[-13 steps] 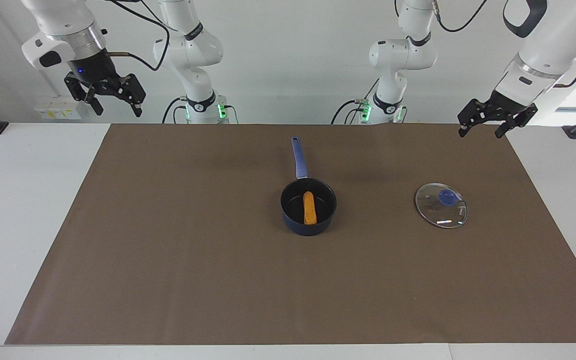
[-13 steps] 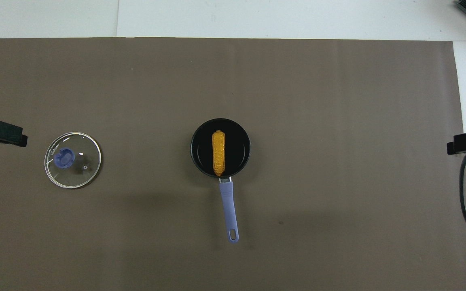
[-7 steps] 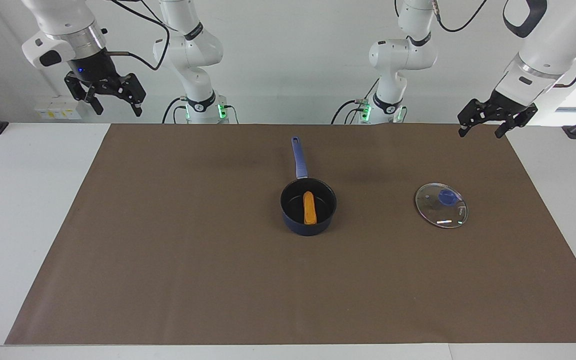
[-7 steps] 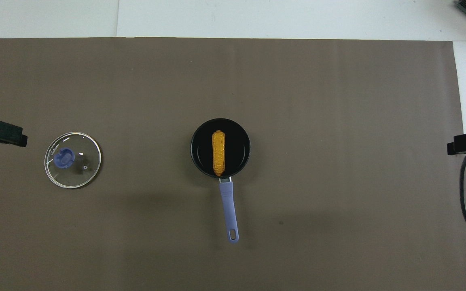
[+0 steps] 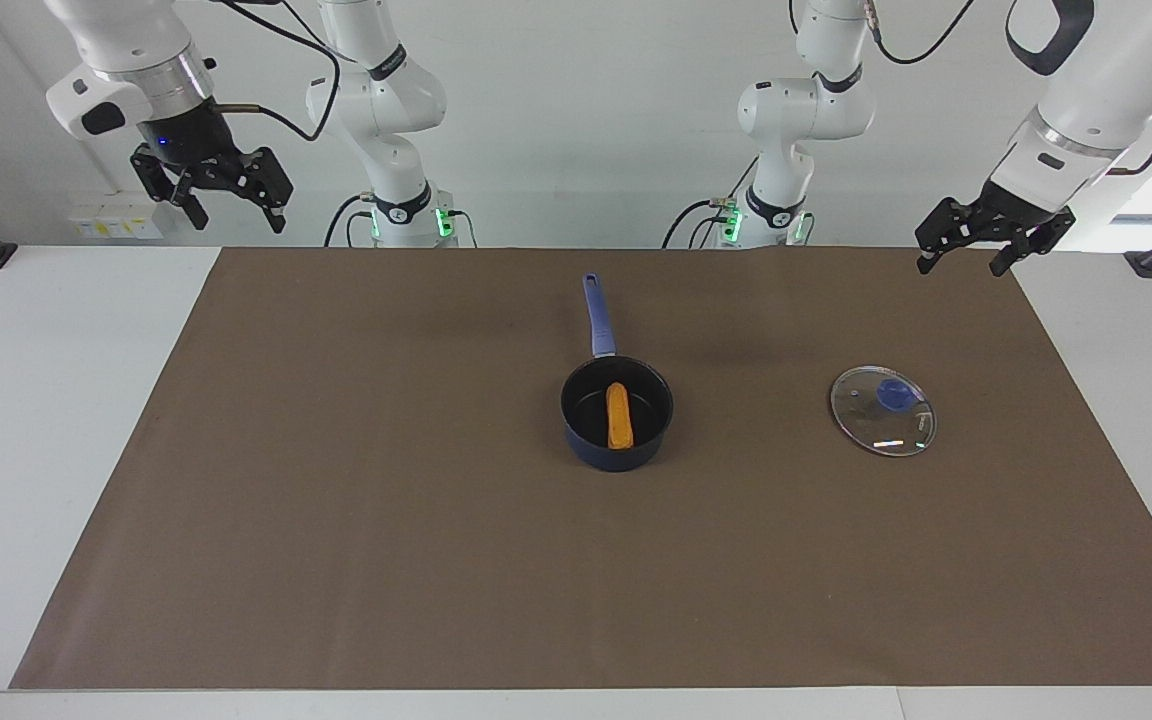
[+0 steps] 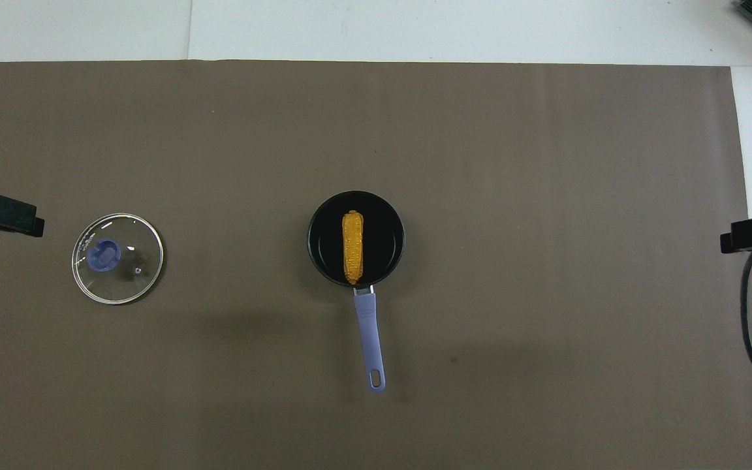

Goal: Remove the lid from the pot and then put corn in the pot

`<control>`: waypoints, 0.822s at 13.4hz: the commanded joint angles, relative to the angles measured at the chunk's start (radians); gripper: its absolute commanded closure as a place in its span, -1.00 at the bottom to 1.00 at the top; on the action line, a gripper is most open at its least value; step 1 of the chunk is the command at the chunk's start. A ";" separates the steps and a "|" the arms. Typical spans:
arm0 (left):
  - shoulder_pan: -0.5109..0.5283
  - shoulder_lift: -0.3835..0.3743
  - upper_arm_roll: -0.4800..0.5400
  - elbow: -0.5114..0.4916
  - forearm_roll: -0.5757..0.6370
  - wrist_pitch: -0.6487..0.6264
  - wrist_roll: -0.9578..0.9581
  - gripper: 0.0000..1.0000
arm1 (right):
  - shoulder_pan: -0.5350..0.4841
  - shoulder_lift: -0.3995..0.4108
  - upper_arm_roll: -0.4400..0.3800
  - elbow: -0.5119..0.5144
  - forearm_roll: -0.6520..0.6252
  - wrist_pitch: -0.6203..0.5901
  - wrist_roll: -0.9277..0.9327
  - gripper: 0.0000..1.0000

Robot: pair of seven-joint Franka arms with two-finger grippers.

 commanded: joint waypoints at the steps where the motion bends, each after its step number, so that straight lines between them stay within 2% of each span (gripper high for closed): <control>1: 0.004 0.003 -0.001 0.015 -0.001 -0.023 -0.008 -1.00 | -0.006 -0.029 0.004 -0.029 -0.007 0.000 -0.035 -1.00; 11: 0.004 0.003 -0.001 0.015 -0.001 -0.026 -0.008 -1.00 | -0.006 -0.029 0.005 -0.029 0.009 -0.003 -0.035 -1.00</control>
